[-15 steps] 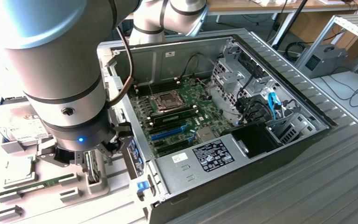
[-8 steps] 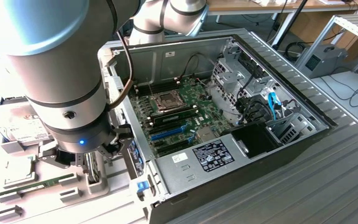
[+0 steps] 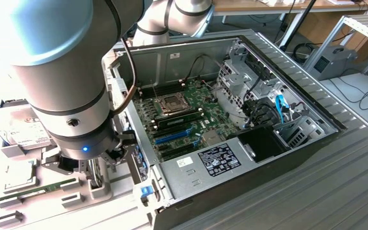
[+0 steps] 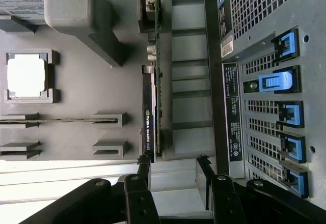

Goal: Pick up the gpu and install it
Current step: 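Pick up the gpu and move the gpu toward the slot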

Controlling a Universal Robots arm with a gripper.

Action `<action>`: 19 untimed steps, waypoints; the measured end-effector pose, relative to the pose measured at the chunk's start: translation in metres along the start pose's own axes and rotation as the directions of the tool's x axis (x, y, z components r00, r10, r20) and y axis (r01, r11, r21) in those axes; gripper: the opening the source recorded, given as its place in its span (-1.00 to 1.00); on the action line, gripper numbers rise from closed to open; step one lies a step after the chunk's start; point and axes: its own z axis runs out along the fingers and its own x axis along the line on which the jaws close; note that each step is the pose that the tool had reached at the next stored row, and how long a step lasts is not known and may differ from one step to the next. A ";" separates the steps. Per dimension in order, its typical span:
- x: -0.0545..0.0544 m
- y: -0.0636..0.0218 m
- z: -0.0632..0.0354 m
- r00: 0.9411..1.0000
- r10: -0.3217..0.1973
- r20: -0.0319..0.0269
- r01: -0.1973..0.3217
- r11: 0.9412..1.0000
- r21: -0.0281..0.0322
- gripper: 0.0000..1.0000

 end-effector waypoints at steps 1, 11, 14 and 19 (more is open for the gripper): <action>0.000 0.0000 0.0007 1.000 0.000 0.000 0.000 1.000 0.000 -0.04; 0.000 -0.0003 0.0073 1.000 0.000 0.000 0.000 1.000 0.000 -0.04; 0.000 -0.0004 0.0095 1.000 0.000 0.000 0.000 1.000 0.000 -0.04; 0.000 -0.0006 0.0134 1.000 0.000 0.000 0.000 1.000 0.000 -0.04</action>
